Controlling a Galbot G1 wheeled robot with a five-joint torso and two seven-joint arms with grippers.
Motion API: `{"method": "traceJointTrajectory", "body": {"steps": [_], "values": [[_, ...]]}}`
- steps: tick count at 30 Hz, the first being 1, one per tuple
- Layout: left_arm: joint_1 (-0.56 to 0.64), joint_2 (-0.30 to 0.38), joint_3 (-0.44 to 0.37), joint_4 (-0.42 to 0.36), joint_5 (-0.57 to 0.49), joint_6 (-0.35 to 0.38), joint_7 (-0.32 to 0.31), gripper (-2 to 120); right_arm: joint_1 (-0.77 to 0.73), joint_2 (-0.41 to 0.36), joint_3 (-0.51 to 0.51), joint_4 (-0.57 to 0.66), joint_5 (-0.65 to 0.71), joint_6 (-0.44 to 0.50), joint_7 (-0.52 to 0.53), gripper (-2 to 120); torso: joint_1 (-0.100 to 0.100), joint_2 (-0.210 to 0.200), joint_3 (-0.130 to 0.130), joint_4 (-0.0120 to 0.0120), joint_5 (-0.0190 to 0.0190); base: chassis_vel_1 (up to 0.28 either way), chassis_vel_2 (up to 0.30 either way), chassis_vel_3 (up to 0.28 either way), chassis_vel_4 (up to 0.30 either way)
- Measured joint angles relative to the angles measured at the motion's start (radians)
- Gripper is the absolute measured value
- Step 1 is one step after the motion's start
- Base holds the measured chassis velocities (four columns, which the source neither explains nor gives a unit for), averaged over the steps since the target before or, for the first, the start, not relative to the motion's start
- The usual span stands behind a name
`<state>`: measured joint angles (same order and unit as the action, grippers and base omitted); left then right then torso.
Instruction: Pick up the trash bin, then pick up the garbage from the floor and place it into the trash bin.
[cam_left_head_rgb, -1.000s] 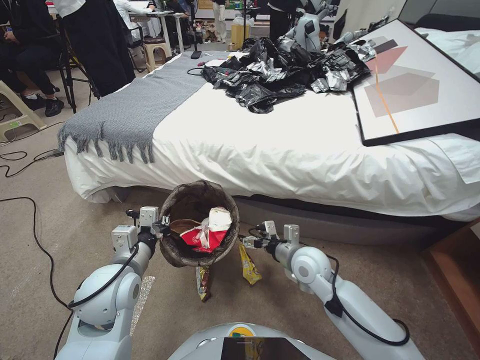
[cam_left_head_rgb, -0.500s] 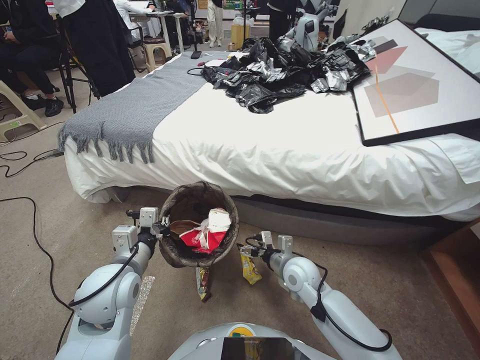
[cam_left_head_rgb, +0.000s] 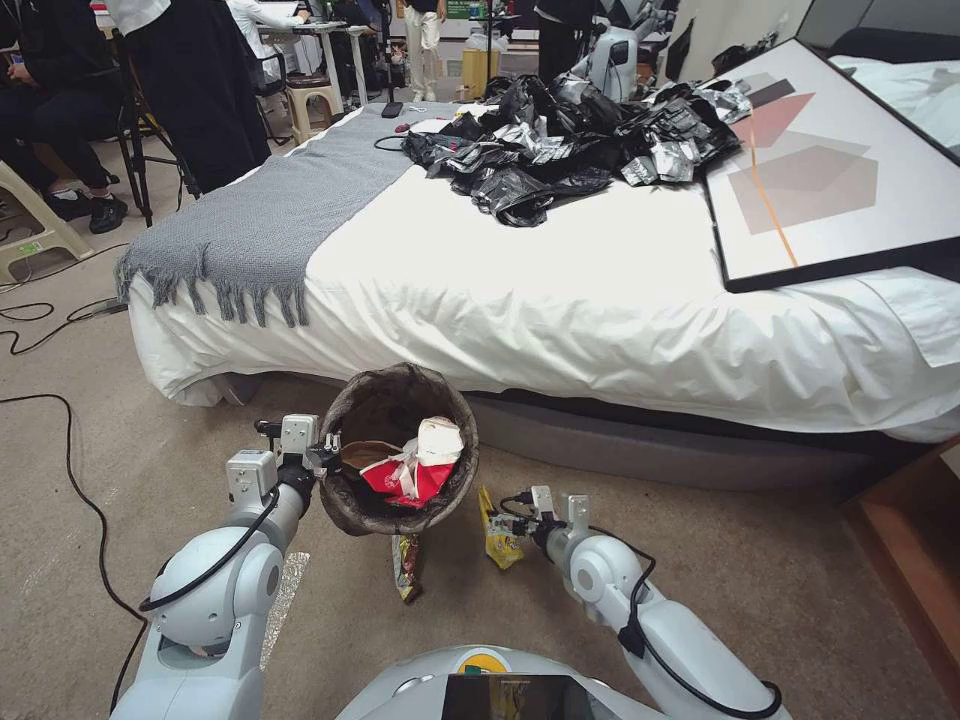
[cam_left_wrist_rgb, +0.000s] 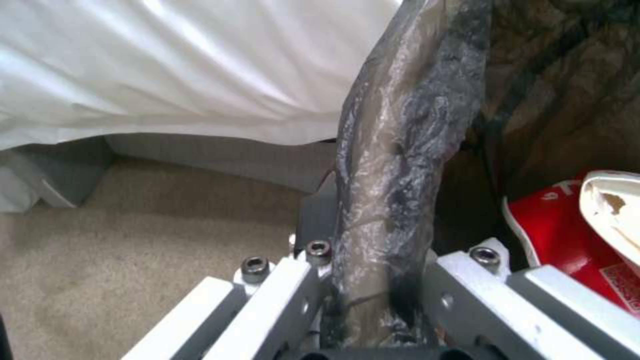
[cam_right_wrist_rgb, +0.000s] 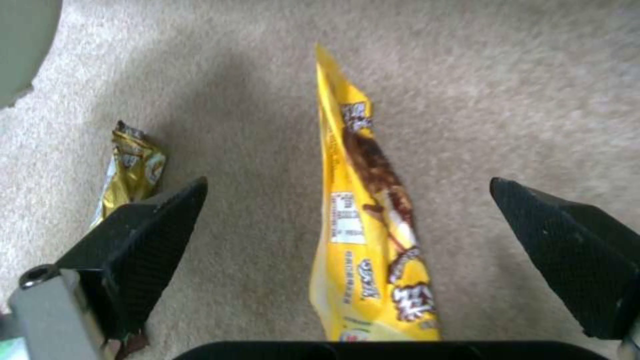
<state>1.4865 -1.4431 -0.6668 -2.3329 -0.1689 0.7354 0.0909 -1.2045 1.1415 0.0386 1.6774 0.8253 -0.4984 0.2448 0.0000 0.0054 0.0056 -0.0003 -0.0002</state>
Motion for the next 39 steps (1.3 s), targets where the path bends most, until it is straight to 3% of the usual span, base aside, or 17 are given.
{"method": "traceJointTrajectory", "body": {"steps": [10, 24, 28, 30, 32, 35, 37, 39], "values": [[0.001, 0.003, 0.000, 0.001, 0.001, 0.000, 0.003, 0, 0.051, 0.070, -0.047, -0.134, -0.050, 0.024, -0.028, 100, 0.000, 0.000, 0.000, 0.0002, 0.0001, 0.000, 0.000, 0.000, 0.000], [0.002, 0.003, -0.008, -0.003, -0.001, 0.000, 0.006, 0, 0.060, 0.122, -0.007, -0.295, -0.153, 0.071, -0.087, 100, 0.000, 0.000, 0.000, 0.0001, 0.0001, 0.000, 0.000, 0.000, 0.000], [0.002, 0.001, -0.009, -0.004, -0.002, 0.000, 0.006, 0, 0.067, 0.126, 0.000, -0.323, -0.162, 0.081, -0.091, 90, 0.000, 0.000, 0.000, 0.0001, 0.0001, 0.000, 0.000, 0.000, 0.000], [0.000, 0.001, -0.009, -0.004, -0.002, 0.000, 0.006, 0, 0.069, 0.129, 0.006, -0.331, -0.168, 0.087, -0.092, 78, 0.000, 0.000, 0.000, 0.0000, 0.0000, 0.000, 0.000, 0.000, 0.000], [0.000, 0.001, -0.009, -0.004, -0.002, 0.000, 0.006, 0, 0.069, 0.129, 0.006, -0.332, -0.170, 0.088, -0.092, 78, 0.000, 0.000, 0.000, 0.0000, -0.0001, 0.000, 0.000, 0.000, 0.000], [-0.003, 0.000, -0.009, -0.001, -0.002, 0.000, 0.006, 0, 0.061, 0.132, 0.004, -0.330, -0.182, 0.091, -0.099, 58, 0.000, 0.000, 0.000, -0.0002, -0.0004, 0.000, 0.000, 0.000, 0.000], [-0.004, -0.001, -0.009, 0.000, -0.002, 0.000, 0.006, 0, 0.060, 0.135, 0.003, -0.330, -0.184, 0.091, -0.099, 58, 0.000, 0.000, 0.000, -0.0002, -0.0003, 0.000, 0.000, 0.000, 0.000], [-0.005, 0.000, -0.009, 0.001, -0.002, 0.000, 0.007, 0, 0.059, 0.143, -0.002, -0.332, -0.187, 0.091, -0.101, 44, 0.000, 0.000, 0.000, 0.0000, 0.0000, 0.000, 0.000, 0.000, 0.000]]}}
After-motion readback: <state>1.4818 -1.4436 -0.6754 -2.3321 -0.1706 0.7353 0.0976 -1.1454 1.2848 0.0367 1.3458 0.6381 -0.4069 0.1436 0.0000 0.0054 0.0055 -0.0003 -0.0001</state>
